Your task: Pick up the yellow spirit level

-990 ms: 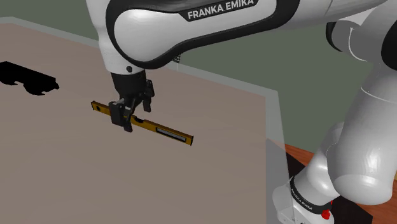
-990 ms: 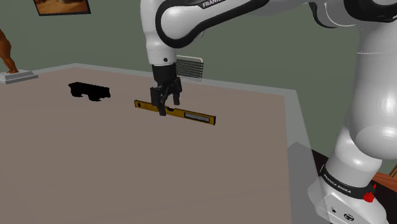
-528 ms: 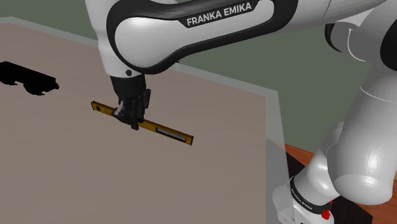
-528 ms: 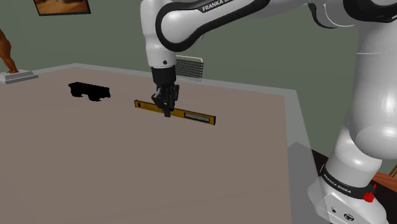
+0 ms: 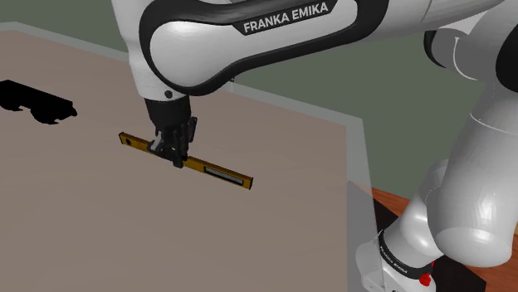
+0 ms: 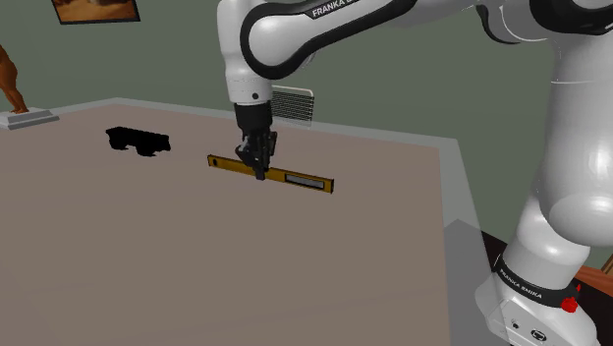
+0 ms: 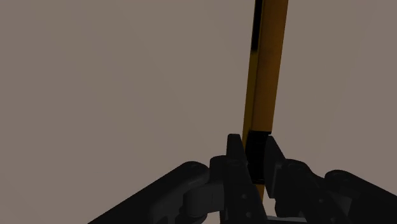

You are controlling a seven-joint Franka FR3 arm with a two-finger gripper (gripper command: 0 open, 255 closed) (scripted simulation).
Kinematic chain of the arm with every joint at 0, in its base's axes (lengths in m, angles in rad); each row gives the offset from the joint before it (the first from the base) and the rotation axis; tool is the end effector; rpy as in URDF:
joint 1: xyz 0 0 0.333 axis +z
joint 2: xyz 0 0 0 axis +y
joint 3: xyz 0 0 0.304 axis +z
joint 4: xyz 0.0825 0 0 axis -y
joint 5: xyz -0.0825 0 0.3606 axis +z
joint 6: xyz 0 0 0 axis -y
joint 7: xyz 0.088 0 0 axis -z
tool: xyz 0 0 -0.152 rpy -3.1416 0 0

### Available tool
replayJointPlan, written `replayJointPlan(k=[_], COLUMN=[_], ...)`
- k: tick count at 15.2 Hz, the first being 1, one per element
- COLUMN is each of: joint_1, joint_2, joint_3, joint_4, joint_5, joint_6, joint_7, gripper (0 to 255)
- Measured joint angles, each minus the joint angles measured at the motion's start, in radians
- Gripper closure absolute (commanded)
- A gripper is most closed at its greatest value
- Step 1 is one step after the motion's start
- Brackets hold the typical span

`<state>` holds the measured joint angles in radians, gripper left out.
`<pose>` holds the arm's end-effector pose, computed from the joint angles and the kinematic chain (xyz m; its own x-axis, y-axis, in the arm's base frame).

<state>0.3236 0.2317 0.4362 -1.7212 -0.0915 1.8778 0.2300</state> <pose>0.4445 0.3892 0.4053 0.8502 0.5237 -0.0535 0.5245 -0.8514 0.0007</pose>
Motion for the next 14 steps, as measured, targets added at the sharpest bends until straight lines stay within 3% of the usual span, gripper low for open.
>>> replayJointPlan(k=[14], joint_1=[0.004], joint_2=[-0.015], joint_3=[0.004], joint_4=[0.153], joint_5=[0.01], joint_6=[-0.173], joint_7=[-0.006], gripper=[255])
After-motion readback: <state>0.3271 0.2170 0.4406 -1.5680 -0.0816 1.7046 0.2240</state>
